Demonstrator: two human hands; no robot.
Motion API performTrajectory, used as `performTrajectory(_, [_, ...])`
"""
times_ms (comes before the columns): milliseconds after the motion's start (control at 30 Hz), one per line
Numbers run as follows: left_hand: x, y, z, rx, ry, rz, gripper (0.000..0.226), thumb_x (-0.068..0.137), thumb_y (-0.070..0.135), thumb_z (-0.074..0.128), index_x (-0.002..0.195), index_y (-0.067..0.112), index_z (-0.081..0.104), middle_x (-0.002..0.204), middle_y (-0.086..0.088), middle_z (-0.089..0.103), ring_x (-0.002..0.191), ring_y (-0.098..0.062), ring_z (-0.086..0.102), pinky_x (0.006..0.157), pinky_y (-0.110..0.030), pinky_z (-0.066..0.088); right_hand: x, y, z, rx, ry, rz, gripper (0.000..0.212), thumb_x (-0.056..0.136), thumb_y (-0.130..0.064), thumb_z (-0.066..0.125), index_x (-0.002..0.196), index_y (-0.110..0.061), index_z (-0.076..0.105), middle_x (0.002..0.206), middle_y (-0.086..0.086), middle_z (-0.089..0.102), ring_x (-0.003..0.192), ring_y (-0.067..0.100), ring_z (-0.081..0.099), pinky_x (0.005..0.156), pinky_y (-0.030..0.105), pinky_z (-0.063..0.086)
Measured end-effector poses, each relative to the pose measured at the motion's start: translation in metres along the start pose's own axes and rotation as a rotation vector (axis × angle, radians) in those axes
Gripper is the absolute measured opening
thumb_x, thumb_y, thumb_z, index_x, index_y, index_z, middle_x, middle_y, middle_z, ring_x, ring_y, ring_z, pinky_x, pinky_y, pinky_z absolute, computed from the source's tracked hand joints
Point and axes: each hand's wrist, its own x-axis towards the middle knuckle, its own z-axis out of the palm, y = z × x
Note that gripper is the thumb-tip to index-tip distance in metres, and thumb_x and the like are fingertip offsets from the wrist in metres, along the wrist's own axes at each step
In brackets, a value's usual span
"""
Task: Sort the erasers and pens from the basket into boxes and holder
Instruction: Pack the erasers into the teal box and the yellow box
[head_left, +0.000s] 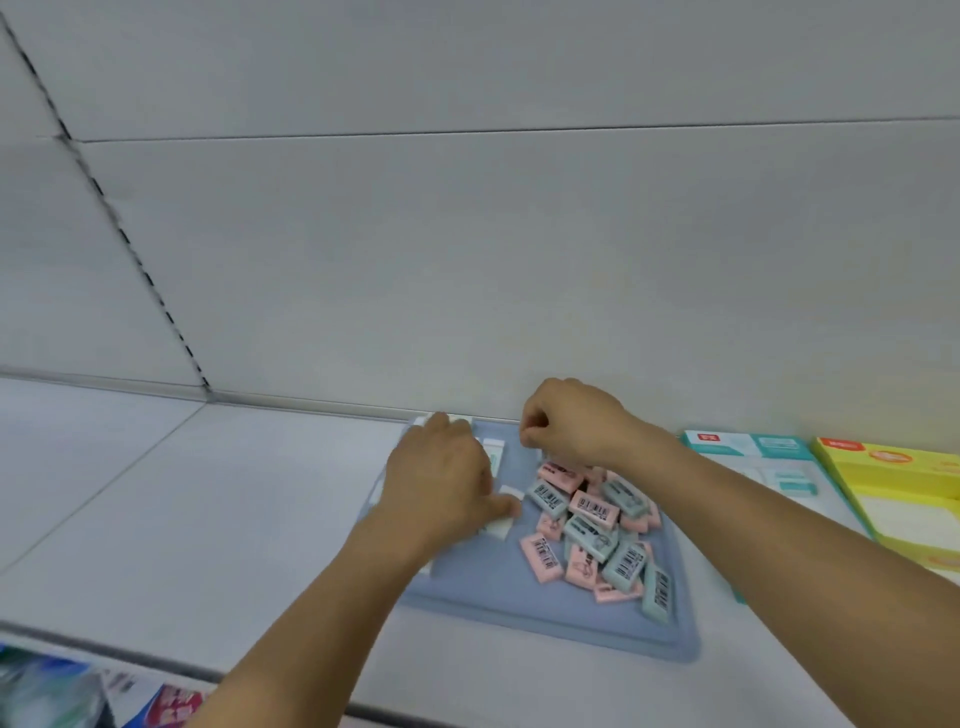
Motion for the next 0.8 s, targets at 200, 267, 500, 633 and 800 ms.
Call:
performTrajectory(200, [0.003,0.010,0.007,0.076,-0.087,-0.014,0.033,0.073,0.048,0.070,0.084,0.018,0.065,0.099,-0.003,0.061,0.104,-0.023,0.049,0.075,-0.029,0.027,0.027,-0.015,0.018,-0.051,-0.114,-0.100,0.028,0.084,-0.024,0.068,0.112,-0.025,0.068,0.107,-0.002,0.059,0.096,0.015,0.054,0.082,0.035,0.050])
performTrajectory(267, [0.003,0.012,0.006,0.064,-0.083,-0.035,0.027,0.073,0.041,0.070,0.084,0.017,0.064,0.101,-0.003,0.061,0.105,-0.023,0.049,0.074,-0.029,0.028,0.033,-0.015,0.024,-0.083,-0.160,-0.150,0.030,0.083,-0.019,0.068,0.112,-0.026,0.069,0.109,-0.001,0.061,0.089,0.015,0.049,0.073,0.031,0.044])
performTrajectory(500, [-0.007,0.000,-0.004,-0.162,0.025,-0.112,0.031,0.072,0.046,0.068,0.090,0.021,0.070,0.103,0.005,0.052,0.103,-0.014,0.048,0.071,-0.025,0.036,0.039,-0.006,0.021,-0.123,-0.203,-0.212,0.022,0.077,-0.023,0.071,0.096,-0.032,0.063,0.077,-0.014,0.043,0.079,0.014,0.050,0.066,0.032,0.043])
performTrajectory(633, [-0.014,-0.016,-0.016,-0.669,0.057,-0.343,0.017,0.071,0.036,0.075,0.076,0.021,0.066,0.077,0.009,0.060,0.068,-0.005,0.056,0.060,-0.021,0.043,0.031,-0.004,0.005,-0.220,-0.192,-0.273,0.028,0.073,-0.033,0.076,0.081,-0.035,0.049,0.084,-0.015,0.042,0.078,0.009,0.045,0.060,0.026,0.034])
performTrajectory(800, [-0.011,-0.028,-0.010,-1.431,0.114,-0.555,0.019,0.083,0.023,0.068,0.091,0.005,0.069,0.087,-0.009,0.074,0.077,-0.017,0.073,0.088,-0.036,0.056,-0.002,-0.004,-0.027,0.141,-0.017,-0.250,0.023,0.075,-0.024,0.075,0.089,-0.022,0.057,0.088,-0.006,0.058,0.074,0.012,0.055,0.064,0.026,0.048])
